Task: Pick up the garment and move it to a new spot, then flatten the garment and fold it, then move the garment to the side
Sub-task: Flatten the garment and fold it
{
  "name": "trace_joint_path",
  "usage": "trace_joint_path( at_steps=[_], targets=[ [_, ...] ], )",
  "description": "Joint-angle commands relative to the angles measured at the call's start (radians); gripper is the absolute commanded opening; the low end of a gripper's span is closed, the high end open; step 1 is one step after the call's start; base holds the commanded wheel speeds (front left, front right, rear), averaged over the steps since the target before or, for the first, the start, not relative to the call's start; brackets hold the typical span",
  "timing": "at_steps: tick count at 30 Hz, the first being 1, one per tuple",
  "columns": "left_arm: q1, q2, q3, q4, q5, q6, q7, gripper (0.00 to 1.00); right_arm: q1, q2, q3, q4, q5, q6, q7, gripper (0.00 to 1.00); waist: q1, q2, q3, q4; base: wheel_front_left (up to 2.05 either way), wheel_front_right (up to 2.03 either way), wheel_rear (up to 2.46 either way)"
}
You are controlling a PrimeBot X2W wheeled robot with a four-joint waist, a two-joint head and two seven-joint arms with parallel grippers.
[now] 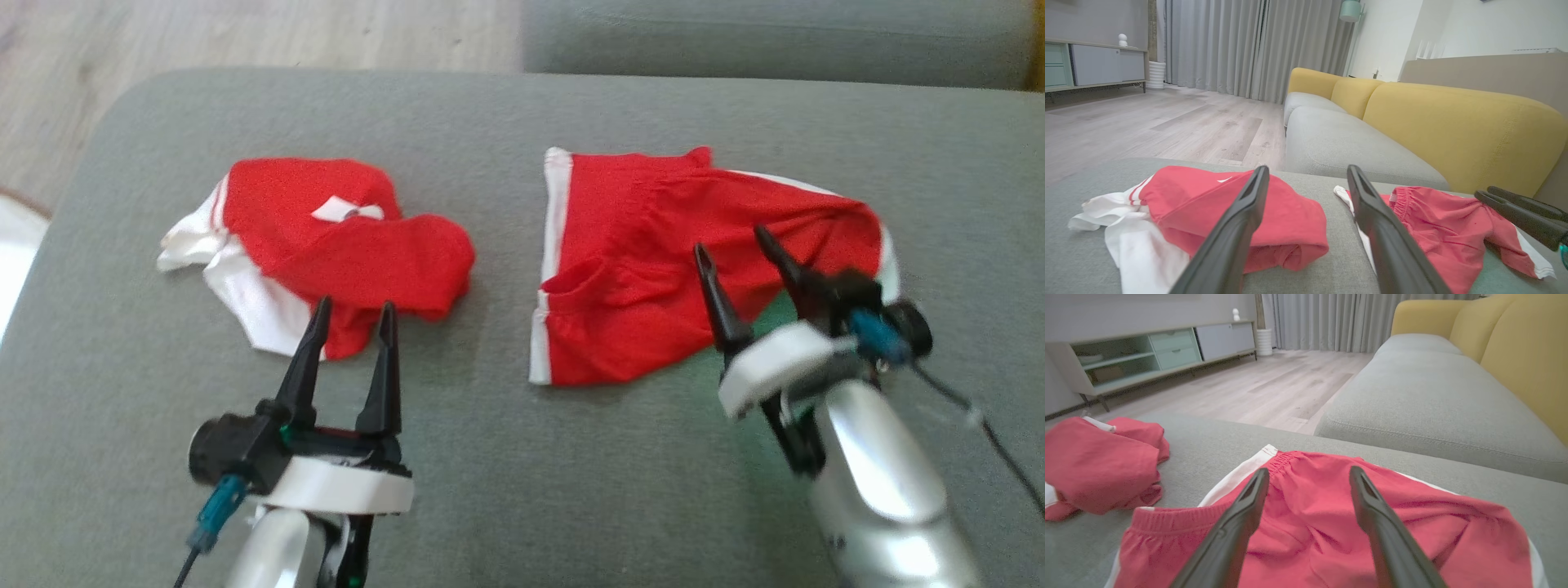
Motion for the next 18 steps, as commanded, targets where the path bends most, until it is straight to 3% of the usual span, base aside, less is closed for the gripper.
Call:
trace_joint_path(
  at_steps=[1,9,18],
  targets=[
    [-0.057,-0.002,0.02,-0.022,0.008,-0.01,-0.008,1.0,-0.096,-0.003,0.011,0.027,-0.041,-0.001,0.024,1.0,-0.0002,0.0,0.028,0.04,0.0,0.0,0.0],
    [-0.079,-0.01,-0.017,0.003,-0.004,-0.017,-0.008,1.0,-0.309,-0.039,-0.064,0.278,-0.147,-0.001,0.096,1.0,-0.0002,0.0,0.06,0.126,0.0,0.0,0.0],
    [-0.082,-0.011,-0.06,-0.003,-0.046,0.0,-0.008,1.0,-0.417,-0.095,-0.11,0.48,-0.233,-0.001,0.13,1.0,-0.0002,0.0,0.081,0.191,0.0,0.0,0.0]
  ],
)
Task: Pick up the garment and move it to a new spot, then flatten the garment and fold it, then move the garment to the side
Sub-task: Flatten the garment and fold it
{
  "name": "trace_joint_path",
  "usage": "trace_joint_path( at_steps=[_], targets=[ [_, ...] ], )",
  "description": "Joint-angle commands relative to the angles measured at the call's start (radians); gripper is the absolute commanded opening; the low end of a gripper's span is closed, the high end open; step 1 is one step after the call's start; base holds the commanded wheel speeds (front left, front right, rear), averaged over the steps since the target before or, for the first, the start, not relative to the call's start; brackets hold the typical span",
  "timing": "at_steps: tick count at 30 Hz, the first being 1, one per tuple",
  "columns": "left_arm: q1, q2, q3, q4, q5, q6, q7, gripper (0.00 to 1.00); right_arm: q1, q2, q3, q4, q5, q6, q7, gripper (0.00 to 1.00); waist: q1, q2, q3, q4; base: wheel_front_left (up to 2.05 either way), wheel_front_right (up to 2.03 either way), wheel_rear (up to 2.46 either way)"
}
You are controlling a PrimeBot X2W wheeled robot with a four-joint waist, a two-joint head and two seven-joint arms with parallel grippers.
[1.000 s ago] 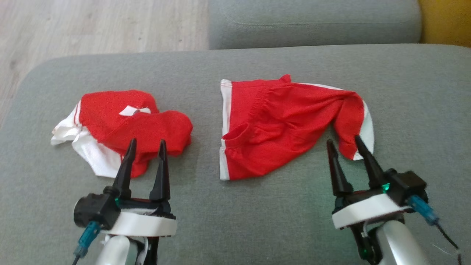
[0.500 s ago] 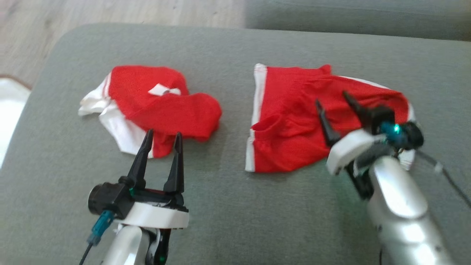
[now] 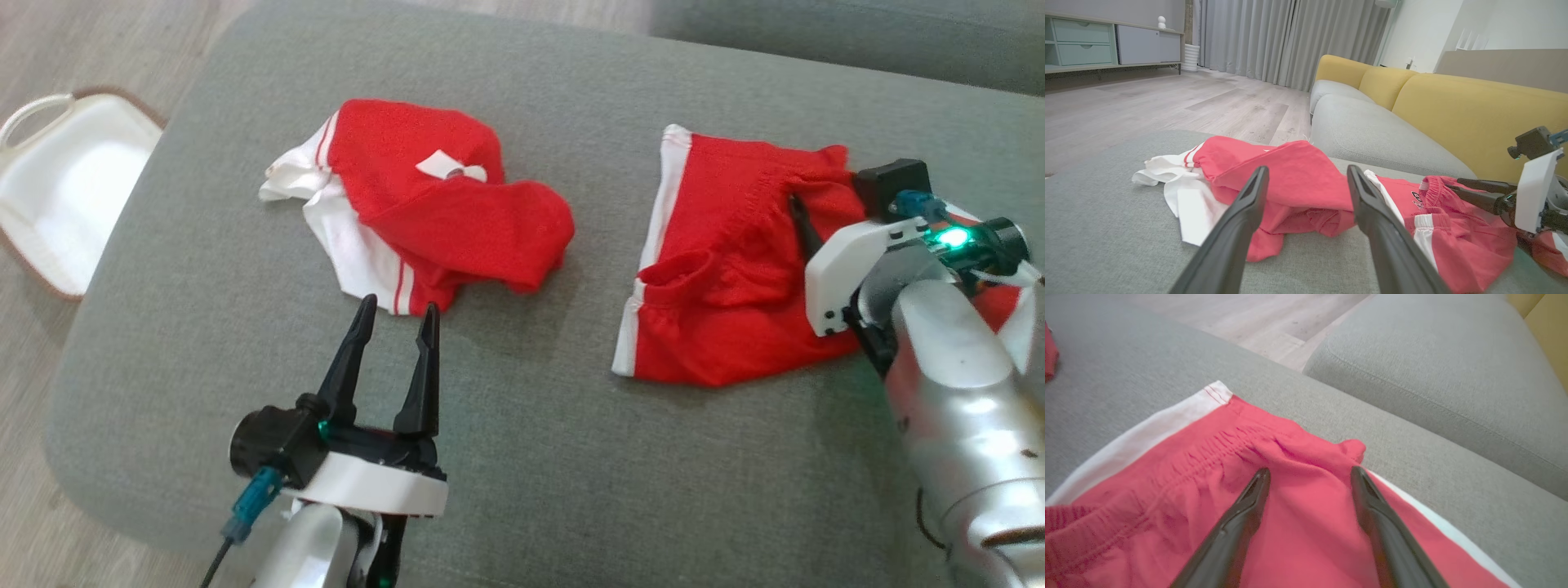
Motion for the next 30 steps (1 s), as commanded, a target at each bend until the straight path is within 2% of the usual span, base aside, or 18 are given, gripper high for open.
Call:
trace_joint_path(
  at_steps=[1,5,6,7,8,16,24,28,30],
  targets=[
    [-0.046,0.001,0.022,-0.035,-0.01,0.008,-0.006,1.0,-0.043,-0.004,0.017,-0.004,-0.011,-0.001,0.004,1.0,-0.0001,0.0,0.012,0.015,0.0,0.0,0.0],
    [-0.049,0.001,0.008,-0.043,-0.02,0.017,-0.006,1.0,-0.074,-0.023,0.018,0.076,-0.015,-0.001,0.022,1.0,-0.0001,0.0,0.024,0.026,0.0,0.0,0.0],
    [-0.05,0.001,0.006,-0.044,-0.021,0.02,-0.006,1.0,-0.081,-0.027,0.019,0.091,-0.014,-0.001,0.022,0.95,-0.0001,0.0,0.027,0.028,0.0,0.0,0.0],
    [-0.052,0.001,0.003,-0.046,-0.023,0.022,-0.006,1.0,-0.089,-0.03,0.016,0.102,-0.01,-0.001,0.017,0.29,-0.0001,0.0,0.029,0.028,0.0,0.0,0.0],
    [-0.053,0.001,0.001,-0.047,-0.024,0.025,-0.006,1.0,-0.095,-0.032,0.014,0.111,-0.008,-0.001,0.009,0.0,-0.0001,0.0,0.031,0.028,0.0,0.0,0.0],
    [-0.058,0.001,0.012,-0.046,-0.023,0.033,-0.006,1.0,-0.123,-0.015,0.001,0.14,0.017,-0.001,-0.116,0.0,-0.0001,0.0,0.022,-0.004,0.0,0.0,0.0],
    [-0.048,0.001,0.059,-0.056,-0.008,0.033,-0.006,1.0,-0.108,0.041,0.021,0.123,0.063,-0.001,-0.222,0.0,-0.0001,0.0,-0.024,-0.09,0.0,0.0,0.0],
    [-0.042,0.001,0.084,-0.068,0.004,0.028,-0.006,1.0,-0.062,0.073,0.042,0.031,0.119,-0.001,-0.239,0.0,-0.0001,0.0,-0.048,-0.158,0.0,0.0,0.0],
    [-0.038,0.001,0.095,-0.07,0.008,0.024,-0.006,1.0,-0.014,0.084,0.043,-0.077,0.165,-0.001,-0.24,0.0,-0.0001,0.0,-0.058,-0.193,0.0,0.0,0.0]
  ],
)
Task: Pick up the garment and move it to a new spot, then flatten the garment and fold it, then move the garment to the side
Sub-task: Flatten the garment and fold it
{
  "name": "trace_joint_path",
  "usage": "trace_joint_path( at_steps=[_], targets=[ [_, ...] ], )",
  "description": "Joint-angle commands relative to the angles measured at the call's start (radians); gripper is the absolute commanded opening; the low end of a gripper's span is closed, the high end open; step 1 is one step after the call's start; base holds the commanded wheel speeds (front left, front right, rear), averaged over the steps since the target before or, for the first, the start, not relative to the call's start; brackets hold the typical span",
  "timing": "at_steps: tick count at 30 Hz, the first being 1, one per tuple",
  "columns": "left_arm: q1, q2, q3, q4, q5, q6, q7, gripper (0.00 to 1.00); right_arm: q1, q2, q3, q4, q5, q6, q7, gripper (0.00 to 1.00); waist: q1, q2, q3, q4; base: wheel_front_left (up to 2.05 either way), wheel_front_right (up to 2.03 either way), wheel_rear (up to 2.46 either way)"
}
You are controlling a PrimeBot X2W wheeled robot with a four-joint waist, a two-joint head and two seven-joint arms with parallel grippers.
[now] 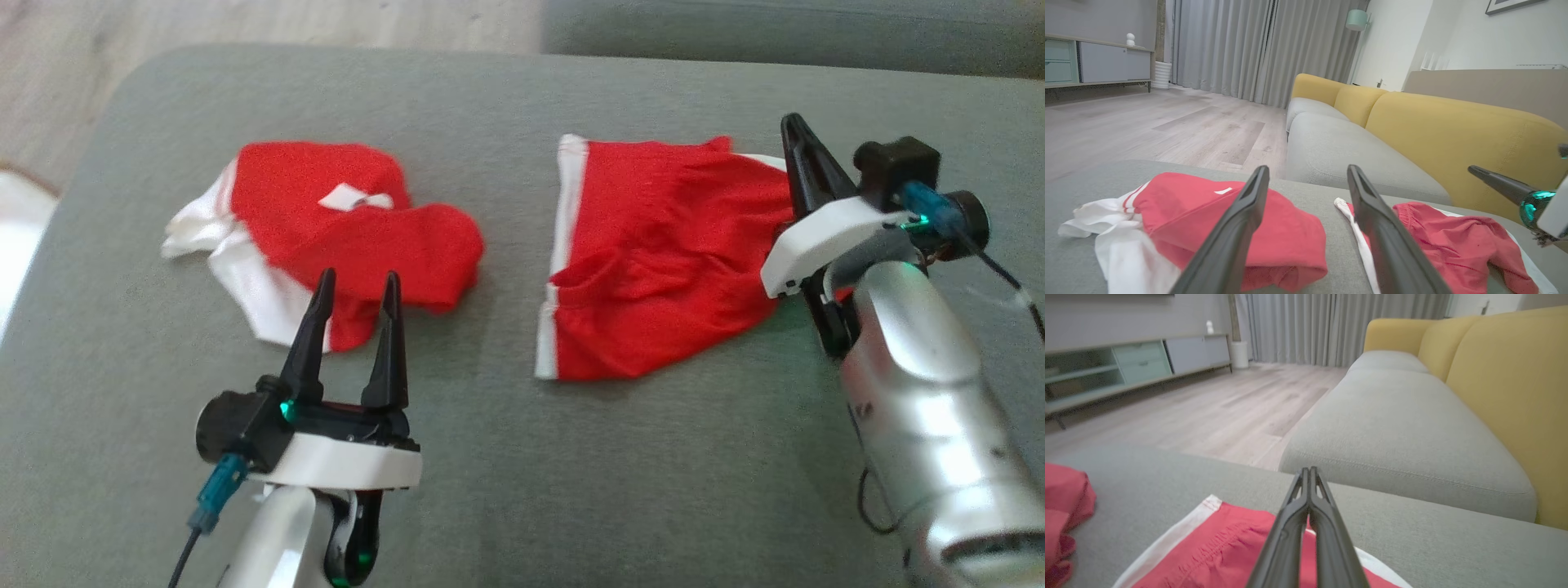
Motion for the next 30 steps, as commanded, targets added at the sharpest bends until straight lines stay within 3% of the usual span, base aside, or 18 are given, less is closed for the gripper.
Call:
trace_joint_path(
  at_steps=[1,7,12,16,22,23,24,30],
  targets=[
    [-0.018,0.002,0.04,-0.034,0.013,-0.002,-0.006,1.0,0.043,0.021,0.018,-0.094,0.033,-0.001,-0.013,0.0,0.0,0.0,-0.028,-0.061,0.0,0.0,0.0],
    [-0.001,0.002,0.06,-0.028,0.012,-0.009,-0.006,1.0,0.312,0.03,0.005,-0.442,0.123,-0.001,-0.013,0.0,0.0,0.0,-0.064,-0.149,0.0,0.0,0.0],
    [0.015,0.002,0.071,-0.018,0.016,-0.014,-0.006,1.0,0.478,0.03,0.015,-0.604,0.18,-0.001,-0.014,0.0,0.0,0.0,-0.082,-0.186,0.0,0.0,0.0],
    [0.031,0.002,0.079,-0.009,0.015,-0.018,-0.006,1.0,0.589,0.031,0.026,-0.685,0.222,-0.001,-0.014,0.0,0.0,0.0,-0.087,-0.204,0.0,0.0,0.0],
    [0.03,0.002,0.074,-0.005,0.014,-0.021,-0.006,1.0,0.624,0.031,0.029,-0.726,0.226,-0.001,-0.014,0.0,0.0,0.0,-0.081,-0.209,0.0,0.0,0.0],
    [0.028,0.002,0.073,-0.005,0.014,-0.021,-0.006,1.0,0.622,0.031,0.027,-0.729,0.223,-0.001,-0.014,0.36,0.0,0.0,-0.08,-0.208,0.0,0.0,0.0],
    [0.025,0.002,0.069,-0.004,0.015,-0.022,-0.006,1.0,0.618,0.031,0.027,-0.73,0.217,-0.001,-0.014,1.0,0.0,0.0,-0.078,-0.204,0.0,0.0,0.0],
    [0.019,0.002,0.054,-0.01,0.017,-0.021,-0.006,1.0,0.601,0.031,0.027,-0.736,0.195,-0.001,-0.014,1.0,0.0,0.0,-0.066,-0.185,0.0,0.0,0.0]
  ],
)
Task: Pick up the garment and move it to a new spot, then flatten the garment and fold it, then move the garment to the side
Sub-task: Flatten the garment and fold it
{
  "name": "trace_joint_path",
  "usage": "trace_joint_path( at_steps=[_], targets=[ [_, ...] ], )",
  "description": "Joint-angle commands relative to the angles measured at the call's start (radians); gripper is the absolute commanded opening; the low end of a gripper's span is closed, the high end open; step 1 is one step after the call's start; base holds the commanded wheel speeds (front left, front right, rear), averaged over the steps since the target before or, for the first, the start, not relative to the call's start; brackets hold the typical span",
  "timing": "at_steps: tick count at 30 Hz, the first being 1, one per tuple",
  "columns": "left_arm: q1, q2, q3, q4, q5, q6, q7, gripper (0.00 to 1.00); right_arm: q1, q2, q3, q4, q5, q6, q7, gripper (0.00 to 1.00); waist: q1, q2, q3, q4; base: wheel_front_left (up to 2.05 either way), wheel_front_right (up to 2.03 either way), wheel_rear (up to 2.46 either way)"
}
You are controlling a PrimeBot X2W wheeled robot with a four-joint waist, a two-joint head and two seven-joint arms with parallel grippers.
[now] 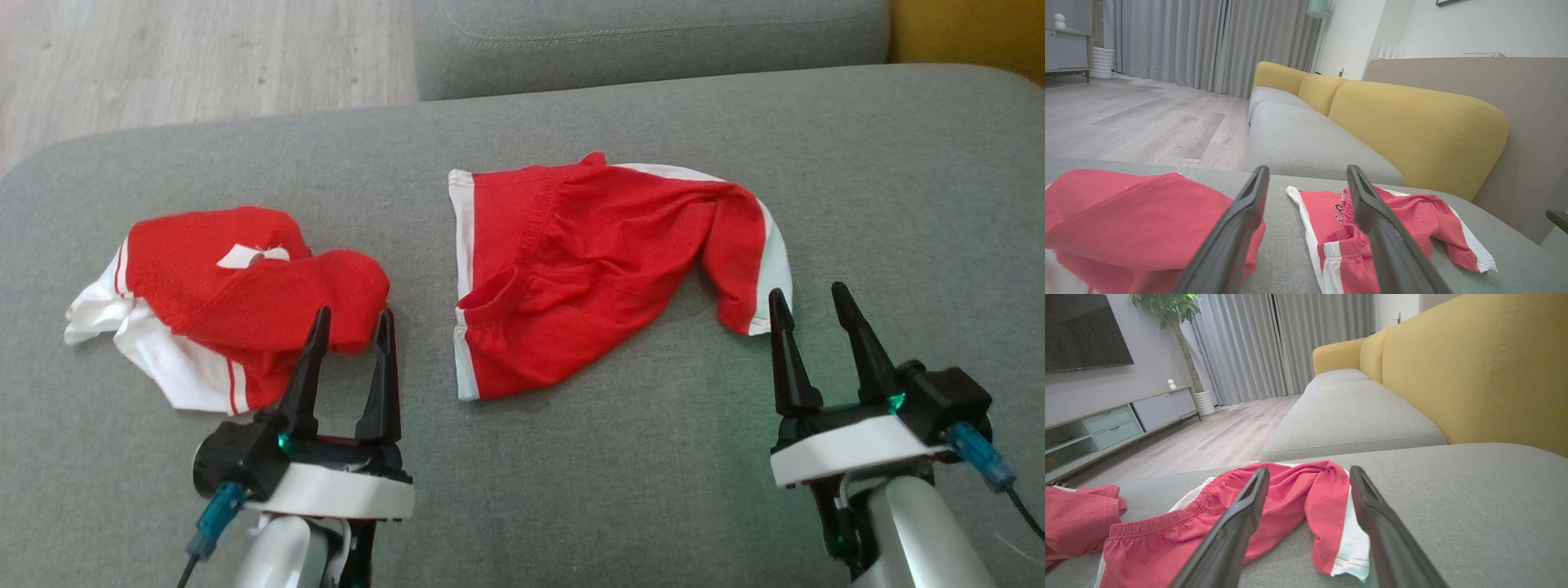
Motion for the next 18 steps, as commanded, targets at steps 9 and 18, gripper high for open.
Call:
trace_joint_path(
  at_steps=[9,18],
  targets=[
    [-0.08,0.002,-0.003,-0.041,0.011,-0.003,-0.006,1.0,-0.209,-0.019,0.029,-0.033,-0.096,-0.001,0.048,1.0,0.0001,0.0,0.083,0.056,0.0,0.0,0.0],
    [-0.153,0.002,-0.073,-0.033,-0.017,-0.001,-0.006,1.0,-0.542,-0.19,0.122,0.215,-0.045,-0.001,0.322,1.0,0.0001,0.0,0.186,0.158,0.0,0.0,0.0]
  ],
)
